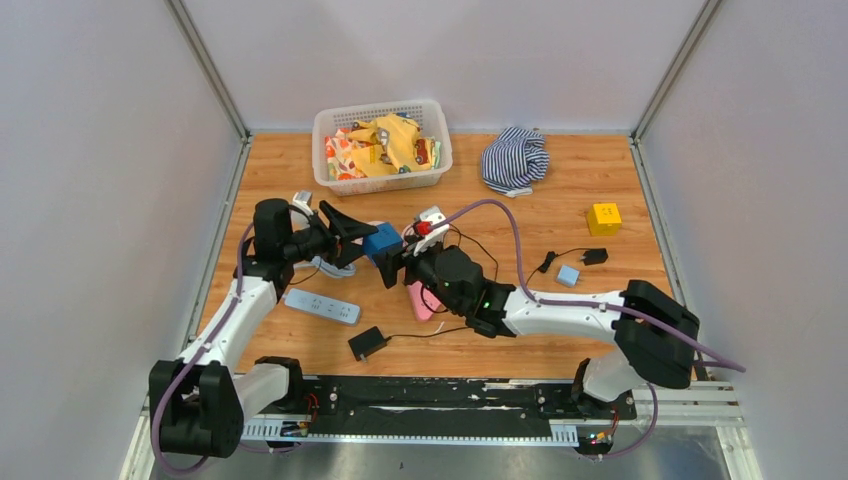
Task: Insert the plug
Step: Pick up the plug from the center of the board, then insert the plug into the socket.
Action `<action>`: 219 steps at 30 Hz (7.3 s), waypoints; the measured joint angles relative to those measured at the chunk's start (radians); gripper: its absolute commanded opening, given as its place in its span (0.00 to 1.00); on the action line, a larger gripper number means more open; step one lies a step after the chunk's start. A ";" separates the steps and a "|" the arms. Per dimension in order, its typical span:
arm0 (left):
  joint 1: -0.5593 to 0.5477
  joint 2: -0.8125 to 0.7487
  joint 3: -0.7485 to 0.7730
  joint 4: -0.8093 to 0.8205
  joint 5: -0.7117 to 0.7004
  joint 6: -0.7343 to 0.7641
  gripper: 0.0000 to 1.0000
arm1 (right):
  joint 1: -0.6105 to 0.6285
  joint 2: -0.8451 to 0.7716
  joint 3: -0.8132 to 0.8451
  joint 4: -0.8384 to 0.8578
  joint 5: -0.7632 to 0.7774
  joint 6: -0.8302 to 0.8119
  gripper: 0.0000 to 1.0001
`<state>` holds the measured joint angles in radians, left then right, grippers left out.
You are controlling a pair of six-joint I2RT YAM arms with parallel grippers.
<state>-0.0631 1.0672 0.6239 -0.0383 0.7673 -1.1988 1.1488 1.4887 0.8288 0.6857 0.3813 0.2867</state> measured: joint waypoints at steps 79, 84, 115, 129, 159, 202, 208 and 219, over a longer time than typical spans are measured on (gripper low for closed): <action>-0.003 -0.027 0.209 -0.457 -0.392 0.646 1.00 | -0.019 -0.188 0.220 -0.937 -0.318 -0.428 0.00; -0.003 -0.031 0.188 -0.473 -0.436 0.710 1.00 | -0.068 -0.147 0.262 -1.078 -0.406 -0.329 0.00; -0.003 -0.043 0.167 -0.485 -0.408 0.747 1.00 | -0.098 -0.226 -0.087 -0.640 -0.318 -0.138 0.00; -0.003 -0.043 0.167 -0.485 -0.408 0.747 1.00 | -0.098 -0.229 -0.154 -0.531 -0.310 -0.096 0.00; -0.003 -0.041 0.167 -0.485 -0.407 0.747 1.00 | -0.098 -0.217 -0.231 -0.396 -0.316 -0.089 0.00; -0.003 -0.041 0.166 -0.485 -0.404 0.747 1.00 | -0.098 -0.251 -0.236 -0.392 -0.282 -0.123 0.00; -0.003 -0.041 0.166 -0.486 -0.404 0.747 1.00 | -0.098 -0.227 -0.239 -0.388 -0.283 -0.121 0.00; -0.003 -0.041 0.166 -0.486 -0.404 0.747 1.00 | -0.098 -0.227 -0.245 -0.385 -0.283 -0.116 0.00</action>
<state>-0.0662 1.0260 0.7902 -0.5240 0.3634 -0.4519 1.0504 1.2621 0.5835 0.3012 0.0986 0.1711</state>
